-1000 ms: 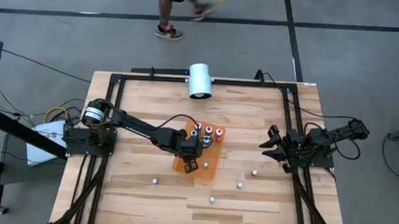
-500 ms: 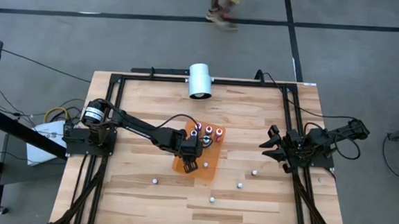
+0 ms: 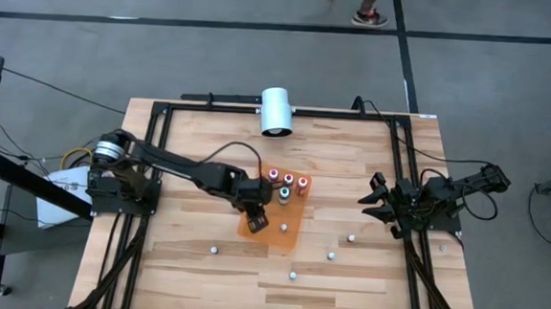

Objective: Pick & Place food coloring
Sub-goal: Put the small black food coloring bottle into the orange bin

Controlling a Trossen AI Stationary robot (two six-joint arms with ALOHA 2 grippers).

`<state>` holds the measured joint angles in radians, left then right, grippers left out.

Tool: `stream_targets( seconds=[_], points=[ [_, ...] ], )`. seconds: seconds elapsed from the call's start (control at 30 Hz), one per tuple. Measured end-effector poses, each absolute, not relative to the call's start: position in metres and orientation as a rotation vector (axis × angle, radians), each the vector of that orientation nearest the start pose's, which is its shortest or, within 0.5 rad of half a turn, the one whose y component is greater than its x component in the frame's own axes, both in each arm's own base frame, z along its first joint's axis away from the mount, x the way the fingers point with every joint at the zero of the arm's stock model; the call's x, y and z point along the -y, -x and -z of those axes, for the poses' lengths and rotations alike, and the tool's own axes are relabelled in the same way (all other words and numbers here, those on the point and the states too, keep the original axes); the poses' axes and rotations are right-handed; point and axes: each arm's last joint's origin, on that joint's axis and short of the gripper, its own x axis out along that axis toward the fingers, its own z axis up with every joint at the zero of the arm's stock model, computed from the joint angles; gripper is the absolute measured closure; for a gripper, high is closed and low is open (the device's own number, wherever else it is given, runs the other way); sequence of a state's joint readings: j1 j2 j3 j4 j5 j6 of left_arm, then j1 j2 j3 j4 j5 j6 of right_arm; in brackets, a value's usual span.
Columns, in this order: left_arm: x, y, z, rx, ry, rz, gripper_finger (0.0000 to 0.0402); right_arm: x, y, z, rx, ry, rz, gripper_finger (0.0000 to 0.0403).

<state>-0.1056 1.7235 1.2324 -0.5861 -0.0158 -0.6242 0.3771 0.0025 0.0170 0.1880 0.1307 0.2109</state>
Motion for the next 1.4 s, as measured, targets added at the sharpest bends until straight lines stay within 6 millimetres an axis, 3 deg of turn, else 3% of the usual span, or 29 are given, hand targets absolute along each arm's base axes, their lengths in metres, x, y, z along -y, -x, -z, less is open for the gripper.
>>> stream_targets(
  seconds=[0.2,0.37,0.57,0.77,1.0,1.4],
  points=[
    [0.051,-0.316,-0.245,-1.105,0.573,-0.345,0.0258,-0.031,-0.089,-0.187,0.17,-0.261,-0.266,0.0287],
    [0.081,-0.288,-0.256,-1.17,0.642,-0.424,0.0258,-0.031,-0.089,-0.187,0.169,-0.269,-0.267,0.0287],
    [0.123,-0.264,-0.255,-1.22,0.741,-0.527,0.0258,-0.031,-0.089,-0.187,0.162,-0.284,-0.268,0.0287],
    [0.151,-0.249,-0.253,-1.115,0.857,-0.671,0.0258,-0.031,-0.089,-0.187,0.162,-0.285,-0.268,0.0287],
    [0.158,-0.244,-0.245,-1.015,0.956,-0.76,0.025,-0.031,-0.089,-0.187,0.161,-0.285,-0.27,0.0287],
    [0.155,-0.24,-0.22,-0.977,1.018,-0.843,0.0177,-0.032,-0.089,-0.187,0.161,-0.285,-0.277,0.0287]
  ],
)
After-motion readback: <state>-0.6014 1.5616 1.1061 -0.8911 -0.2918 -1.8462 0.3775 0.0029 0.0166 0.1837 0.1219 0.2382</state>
